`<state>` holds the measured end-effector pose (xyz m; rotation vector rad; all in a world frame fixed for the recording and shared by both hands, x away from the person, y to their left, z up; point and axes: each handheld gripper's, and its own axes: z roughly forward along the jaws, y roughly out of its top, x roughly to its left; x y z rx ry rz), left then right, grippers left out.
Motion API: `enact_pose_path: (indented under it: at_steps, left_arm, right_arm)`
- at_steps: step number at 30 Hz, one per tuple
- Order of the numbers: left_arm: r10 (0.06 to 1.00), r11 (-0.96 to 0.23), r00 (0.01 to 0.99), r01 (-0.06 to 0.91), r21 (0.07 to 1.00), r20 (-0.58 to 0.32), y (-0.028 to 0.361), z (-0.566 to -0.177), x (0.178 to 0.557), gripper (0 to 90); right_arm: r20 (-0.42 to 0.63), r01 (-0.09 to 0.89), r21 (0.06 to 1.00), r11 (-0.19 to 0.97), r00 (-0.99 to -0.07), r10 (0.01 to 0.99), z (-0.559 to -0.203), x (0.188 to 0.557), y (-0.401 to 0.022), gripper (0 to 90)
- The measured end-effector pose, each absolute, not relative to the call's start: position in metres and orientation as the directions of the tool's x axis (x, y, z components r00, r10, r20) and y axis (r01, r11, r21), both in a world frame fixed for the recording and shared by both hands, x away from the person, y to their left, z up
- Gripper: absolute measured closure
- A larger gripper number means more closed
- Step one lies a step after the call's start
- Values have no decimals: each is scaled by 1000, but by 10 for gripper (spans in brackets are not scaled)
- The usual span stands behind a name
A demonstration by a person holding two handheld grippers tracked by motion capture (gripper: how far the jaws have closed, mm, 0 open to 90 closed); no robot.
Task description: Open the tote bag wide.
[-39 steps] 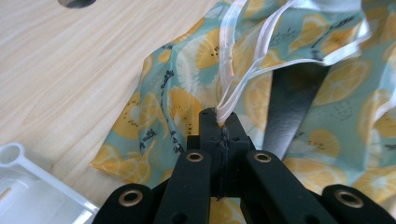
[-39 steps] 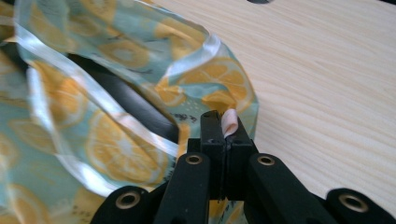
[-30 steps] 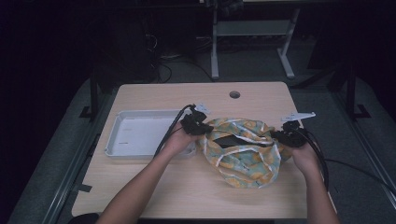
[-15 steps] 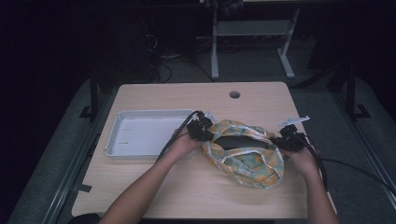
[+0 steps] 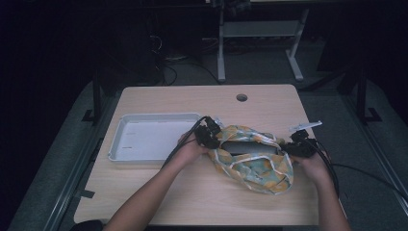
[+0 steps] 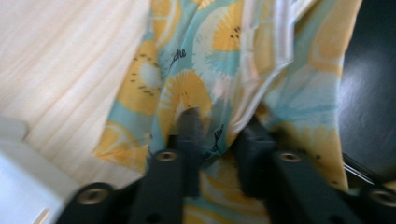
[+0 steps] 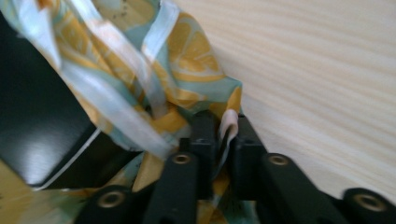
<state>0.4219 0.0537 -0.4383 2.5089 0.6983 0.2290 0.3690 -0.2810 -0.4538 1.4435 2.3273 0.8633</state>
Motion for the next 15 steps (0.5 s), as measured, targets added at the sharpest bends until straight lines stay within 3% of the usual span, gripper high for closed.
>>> enact_pose_path:
  at_steps: [7, 15]
  left_arm:
    - [531, -637, 845, 451, 625, -69, 75, -412, 425, 491]
    - [505, -575, 858, 416, 705, -95, 84, -387, 416, 424]
  right_arm:
    - [115, 691, 673, 266, -452, 885, -431, 362, -294, 572]
    - [90, 646, 721, 253, -448, 889, -404, 349, -297, 469]
